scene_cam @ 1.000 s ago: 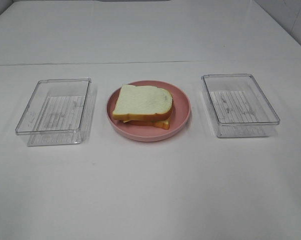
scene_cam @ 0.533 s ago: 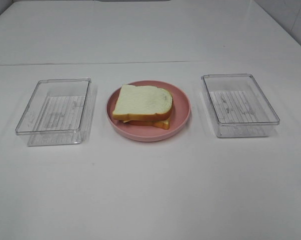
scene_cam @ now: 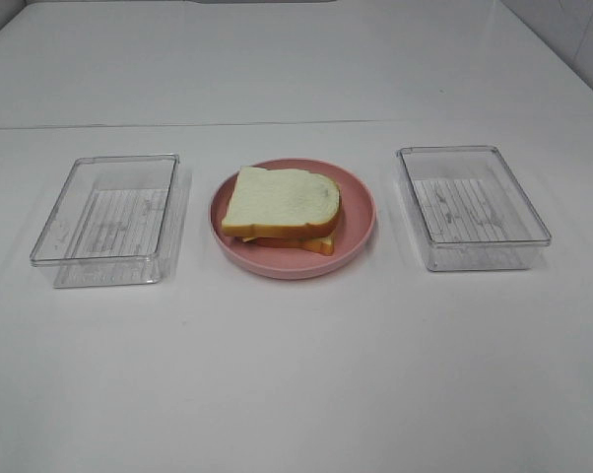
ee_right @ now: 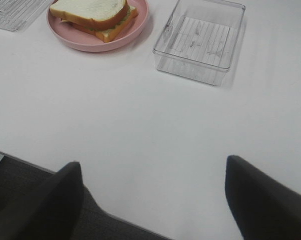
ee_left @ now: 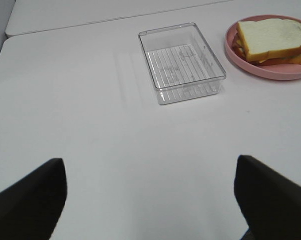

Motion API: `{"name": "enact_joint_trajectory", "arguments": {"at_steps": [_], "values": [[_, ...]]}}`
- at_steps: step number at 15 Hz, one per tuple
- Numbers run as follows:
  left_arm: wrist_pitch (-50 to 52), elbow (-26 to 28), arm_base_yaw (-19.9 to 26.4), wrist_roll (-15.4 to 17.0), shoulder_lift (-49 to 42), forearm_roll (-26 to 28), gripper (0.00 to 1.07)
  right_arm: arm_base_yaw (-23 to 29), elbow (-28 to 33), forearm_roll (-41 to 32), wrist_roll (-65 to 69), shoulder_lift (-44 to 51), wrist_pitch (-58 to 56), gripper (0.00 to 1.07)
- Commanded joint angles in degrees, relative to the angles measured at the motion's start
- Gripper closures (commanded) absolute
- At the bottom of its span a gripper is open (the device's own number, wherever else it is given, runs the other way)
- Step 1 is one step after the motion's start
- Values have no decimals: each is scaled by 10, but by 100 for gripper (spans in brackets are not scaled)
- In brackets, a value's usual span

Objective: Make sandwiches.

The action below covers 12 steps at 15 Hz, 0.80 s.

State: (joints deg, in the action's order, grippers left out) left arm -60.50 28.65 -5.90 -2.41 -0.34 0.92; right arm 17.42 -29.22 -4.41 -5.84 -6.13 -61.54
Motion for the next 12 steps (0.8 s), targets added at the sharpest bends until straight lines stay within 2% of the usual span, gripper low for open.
{"name": "enact_joint_trajectory", "arguments": {"at_steps": [1,10,12], "values": [[6,-1,1,-5,-11,3,21,0,2,-1,-7,3,6,34],[6,-1,1,-3,-11,3,21,-1,2,-1,-7,3,6,34],[6,-1,1,-3,-11,3,21,-27,2,-2,-7,3,6,34]]}}
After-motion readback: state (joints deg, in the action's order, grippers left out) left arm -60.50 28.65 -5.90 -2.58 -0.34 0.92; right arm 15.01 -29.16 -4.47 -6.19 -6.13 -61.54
